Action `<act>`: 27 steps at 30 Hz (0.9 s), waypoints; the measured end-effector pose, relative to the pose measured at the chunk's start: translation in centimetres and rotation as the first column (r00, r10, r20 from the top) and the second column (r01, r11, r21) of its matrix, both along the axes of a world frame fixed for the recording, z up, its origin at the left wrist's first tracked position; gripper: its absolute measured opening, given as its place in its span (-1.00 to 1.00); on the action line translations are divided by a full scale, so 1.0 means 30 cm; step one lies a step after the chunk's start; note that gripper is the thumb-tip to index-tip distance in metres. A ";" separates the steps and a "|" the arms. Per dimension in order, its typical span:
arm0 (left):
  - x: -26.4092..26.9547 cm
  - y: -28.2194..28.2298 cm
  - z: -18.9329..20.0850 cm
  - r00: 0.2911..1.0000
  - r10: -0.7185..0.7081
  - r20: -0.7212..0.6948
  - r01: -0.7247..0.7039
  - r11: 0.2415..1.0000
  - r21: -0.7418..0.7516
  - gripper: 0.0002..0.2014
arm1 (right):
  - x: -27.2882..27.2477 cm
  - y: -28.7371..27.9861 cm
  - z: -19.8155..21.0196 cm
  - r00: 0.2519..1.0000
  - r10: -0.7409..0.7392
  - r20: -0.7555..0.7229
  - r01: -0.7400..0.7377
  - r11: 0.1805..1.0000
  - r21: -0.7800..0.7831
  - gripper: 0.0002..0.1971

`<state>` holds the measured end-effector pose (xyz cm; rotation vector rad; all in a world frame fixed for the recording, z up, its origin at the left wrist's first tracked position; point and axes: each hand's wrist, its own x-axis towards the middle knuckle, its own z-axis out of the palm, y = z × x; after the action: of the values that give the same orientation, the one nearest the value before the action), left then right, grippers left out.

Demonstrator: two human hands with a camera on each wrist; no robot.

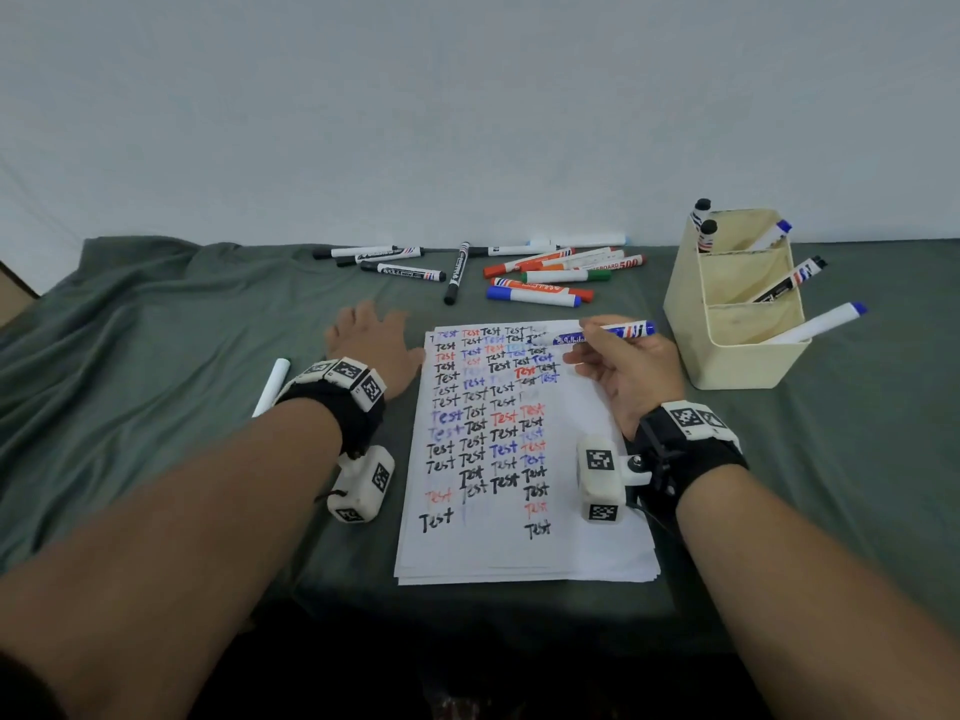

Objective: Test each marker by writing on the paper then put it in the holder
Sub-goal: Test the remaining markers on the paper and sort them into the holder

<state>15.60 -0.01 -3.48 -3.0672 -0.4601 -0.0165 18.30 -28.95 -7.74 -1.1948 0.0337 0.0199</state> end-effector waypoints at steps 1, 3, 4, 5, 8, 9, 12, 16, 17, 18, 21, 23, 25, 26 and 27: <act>0.010 0.011 -0.002 1.000 0.025 -0.008 -0.025 1.000 -0.010 -0.48 | -0.001 0.000 -0.001 1.000 0.009 0.007 -0.009 1.000 -0.003 -0.95; 0.024 0.026 -0.007 0.999 0.043 -0.006 -0.043 0.997 -0.069 -0.55 | -0.003 0.000 -0.002 0.999 0.028 0.017 -0.028 1.000 -0.004 -0.94; 0.030 0.032 -0.008 0.999 0.044 0.013 -0.043 0.993 -0.110 -0.56 | -0.003 0.000 -0.002 0.999 0.033 0.020 -0.033 0.999 -0.009 -0.90; 0.033 0.035 -0.008 0.998 0.046 0.046 -0.039 0.988 -0.148 -0.58 | -0.003 -0.001 -0.003 0.999 0.040 0.023 -0.040 0.999 -0.020 -0.82; 0.033 0.023 -0.002 0.993 0.027 0.113 -0.001 0.975 -0.223 -0.67 | -0.001 -0.001 -0.005 0.997 0.065 0.036 -0.063 0.997 -0.053 -0.62; 0.032 0.013 0.000 0.994 0.004 0.110 0.022 0.971 -0.239 -0.71 | -0.001 -0.001 -0.006 0.996 0.075 0.039 -0.072 0.995 -0.064 -0.59; 0.027 -0.027 0.004 0.986 -0.106 0.127 0.139 0.950 -0.279 -0.77 | -0.005 0.000 -0.003 0.994 0.100 0.043 -0.095 0.991 -0.093 -0.56; 0.012 -0.074 0.018 0.959 -0.238 0.154 0.276 0.905 -0.323 -0.78 | -0.018 -0.001 0.004 0.988 0.139 0.062 -0.130 0.984 -0.124 -0.59; 0.009 -0.085 0.020 0.951 -0.270 0.149 0.305 0.895 -0.327 -0.79 | -0.022 -0.002 0.005 0.987 0.144 0.065 -0.134 0.982 -0.134 -0.62; 0.006 -0.096 0.022 0.943 -0.298 0.147 0.331 0.882 -0.334 -0.79 | -0.025 -0.002 0.007 0.987 0.149 0.067 -0.139 0.981 -0.136 -0.66; 0.001 -0.126 0.018 0.915 -0.372 0.153 0.402 0.845 -0.353 -0.78 | -0.034 0.000 0.009 0.983 0.172 0.065 -0.164 0.981 -0.104 -0.75; -0.002 -0.142 0.013 0.900 -0.408 0.156 0.436 0.823 -0.364 -0.78 | -0.040 0.003 0.014 0.980 0.189 0.065 -0.181 0.978 -0.105 -0.76; -0.003 -0.152 0.008 0.885 -0.433 0.173 0.466 0.801 -0.376 -0.78 | -0.046 0.006 0.022 0.980 0.191 0.063 -0.183 0.977 -0.113 -0.78; -0.004 -0.154 0.007 0.879 -0.441 0.179 0.475 0.793 -0.380 -0.78 | -0.048 0.006 0.026 0.980 0.190 0.057 -0.183 0.977 -0.107 -0.79; -0.005 -0.154 0.006 0.877 -0.445 0.181 0.480 0.787 -0.388 -0.78 | -0.051 0.006 0.029 0.981 0.189 0.051 -0.184 0.978 -0.099 -0.80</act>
<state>15.44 -4.64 -3.30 -3.5287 0.3623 -0.0630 16.78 -28.76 -6.86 -1.2890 -0.1322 0.1485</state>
